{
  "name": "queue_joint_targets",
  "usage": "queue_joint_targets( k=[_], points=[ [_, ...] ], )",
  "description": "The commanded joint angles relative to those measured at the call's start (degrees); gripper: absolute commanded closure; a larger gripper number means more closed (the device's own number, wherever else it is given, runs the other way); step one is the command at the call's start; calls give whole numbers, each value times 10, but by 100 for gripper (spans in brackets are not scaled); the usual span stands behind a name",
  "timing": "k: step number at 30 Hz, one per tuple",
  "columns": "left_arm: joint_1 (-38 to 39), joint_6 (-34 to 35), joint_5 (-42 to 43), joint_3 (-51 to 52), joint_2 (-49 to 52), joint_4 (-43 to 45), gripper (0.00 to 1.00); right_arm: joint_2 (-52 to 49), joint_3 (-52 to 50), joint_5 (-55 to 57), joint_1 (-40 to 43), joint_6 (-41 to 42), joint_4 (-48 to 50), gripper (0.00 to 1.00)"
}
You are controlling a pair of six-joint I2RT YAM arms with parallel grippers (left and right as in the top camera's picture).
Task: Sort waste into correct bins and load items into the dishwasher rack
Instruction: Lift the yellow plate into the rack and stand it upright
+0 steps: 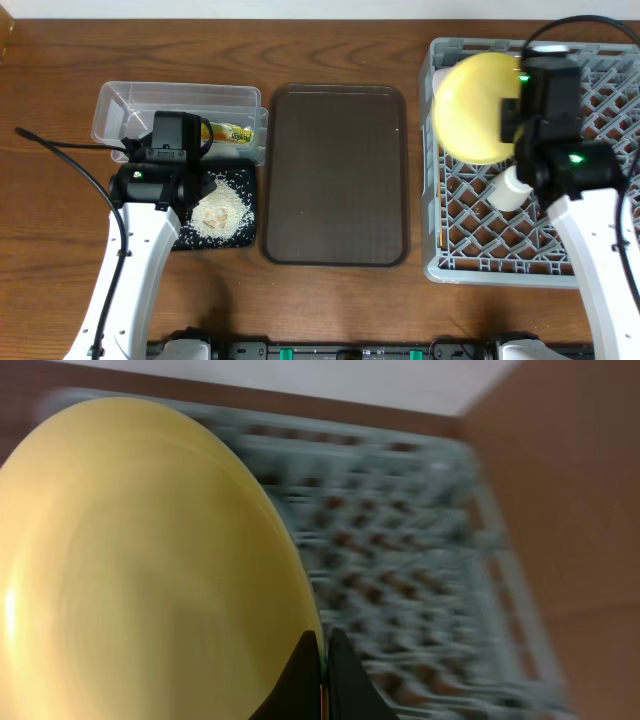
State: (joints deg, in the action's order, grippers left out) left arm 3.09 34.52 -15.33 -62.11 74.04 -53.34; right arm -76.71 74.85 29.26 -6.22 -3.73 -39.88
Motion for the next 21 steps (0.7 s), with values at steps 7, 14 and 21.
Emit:
queue_joint_targets(
  k=[7,14,21],
  points=[
    [-3,3,-1,0,-3,3,43,-16,1,63,33,-174,-45,99],
    [-3,3,-1,0,-3,3,43,-66,1,33,23,-142,-79,99],
    [-3,3,-1,0,-3,3,43,-104,1,23,1,-47,-77,98]
  ],
)
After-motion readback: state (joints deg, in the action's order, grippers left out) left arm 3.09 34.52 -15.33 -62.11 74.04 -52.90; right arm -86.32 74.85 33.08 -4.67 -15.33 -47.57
